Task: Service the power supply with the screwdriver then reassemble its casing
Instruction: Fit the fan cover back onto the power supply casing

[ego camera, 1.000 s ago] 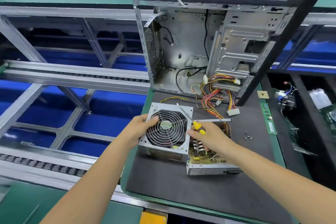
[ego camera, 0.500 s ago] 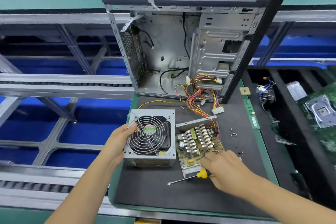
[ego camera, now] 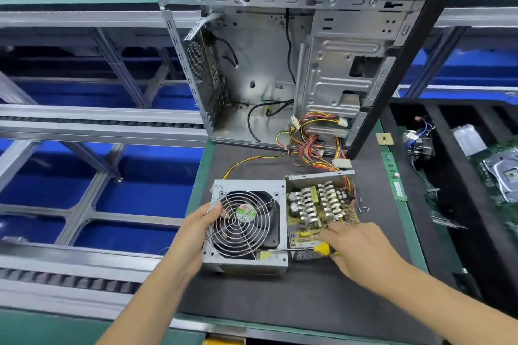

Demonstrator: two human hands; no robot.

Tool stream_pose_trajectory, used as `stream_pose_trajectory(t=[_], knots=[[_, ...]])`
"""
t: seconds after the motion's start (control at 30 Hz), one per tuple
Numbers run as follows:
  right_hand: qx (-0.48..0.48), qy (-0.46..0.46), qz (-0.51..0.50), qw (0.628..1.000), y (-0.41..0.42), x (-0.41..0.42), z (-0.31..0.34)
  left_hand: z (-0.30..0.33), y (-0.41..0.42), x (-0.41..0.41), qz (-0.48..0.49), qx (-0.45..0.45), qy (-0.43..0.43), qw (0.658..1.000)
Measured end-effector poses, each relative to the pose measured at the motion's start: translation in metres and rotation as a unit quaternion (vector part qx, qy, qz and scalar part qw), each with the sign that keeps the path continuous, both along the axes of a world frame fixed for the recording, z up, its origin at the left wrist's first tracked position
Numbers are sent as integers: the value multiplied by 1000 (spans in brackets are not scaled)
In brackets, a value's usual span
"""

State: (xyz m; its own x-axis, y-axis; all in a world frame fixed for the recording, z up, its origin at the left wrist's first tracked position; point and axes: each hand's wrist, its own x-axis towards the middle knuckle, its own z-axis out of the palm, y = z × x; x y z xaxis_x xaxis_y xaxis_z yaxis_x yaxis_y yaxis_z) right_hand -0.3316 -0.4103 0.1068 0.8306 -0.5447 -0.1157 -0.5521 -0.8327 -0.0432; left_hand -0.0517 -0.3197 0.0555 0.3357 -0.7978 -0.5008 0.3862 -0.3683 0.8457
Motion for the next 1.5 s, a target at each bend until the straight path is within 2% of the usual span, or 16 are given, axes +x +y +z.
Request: stream_pose_trajectory(t=[0.07,0.1,0.13,0.2,0.27,0.33,0.5,0.57,0.63,0.8,1.1,1.33,1.5], knots=[[16,10,-11,1000,-5,-1,1,2,1,-1,-2,-6,-10,1000],[57,21,-40,997,-5,-1,4,4,2,-2,-3,-7,-10,1000],[92,-12,-64,994,-5,-1,8,5,3,-3,-7,-8,-10,1000],[157,-138,-127,970,-8,7,11,6,4,-4,-8,-5,-24,1000],[244,-226,-207,920,-13,25,15,7,4,-5,-6,7,-33,999],[336,-222,-264,876,-21,45,16,10,4,-6,-9,22,-28,999],[532,-196,-314,761,-30,71,12,6,0,-8,-12,46,-41,998],[584,-220,-333,707,-30,78,10,6,-1,-7,-20,52,-7,998],[597,-227,-353,684,-31,83,7,8,0,-5,-30,57,35,997],[602,-236,-361,672,-31,86,-4,7,-1,1,-46,78,66,994],[594,-258,-352,676,-30,85,-11,11,-1,3,-50,52,78,994],[585,-262,-357,680,-29,85,-14,11,-3,2,31,57,92,994],[574,-266,-336,698,-27,83,-13,5,-6,9,-20,72,111,991]])
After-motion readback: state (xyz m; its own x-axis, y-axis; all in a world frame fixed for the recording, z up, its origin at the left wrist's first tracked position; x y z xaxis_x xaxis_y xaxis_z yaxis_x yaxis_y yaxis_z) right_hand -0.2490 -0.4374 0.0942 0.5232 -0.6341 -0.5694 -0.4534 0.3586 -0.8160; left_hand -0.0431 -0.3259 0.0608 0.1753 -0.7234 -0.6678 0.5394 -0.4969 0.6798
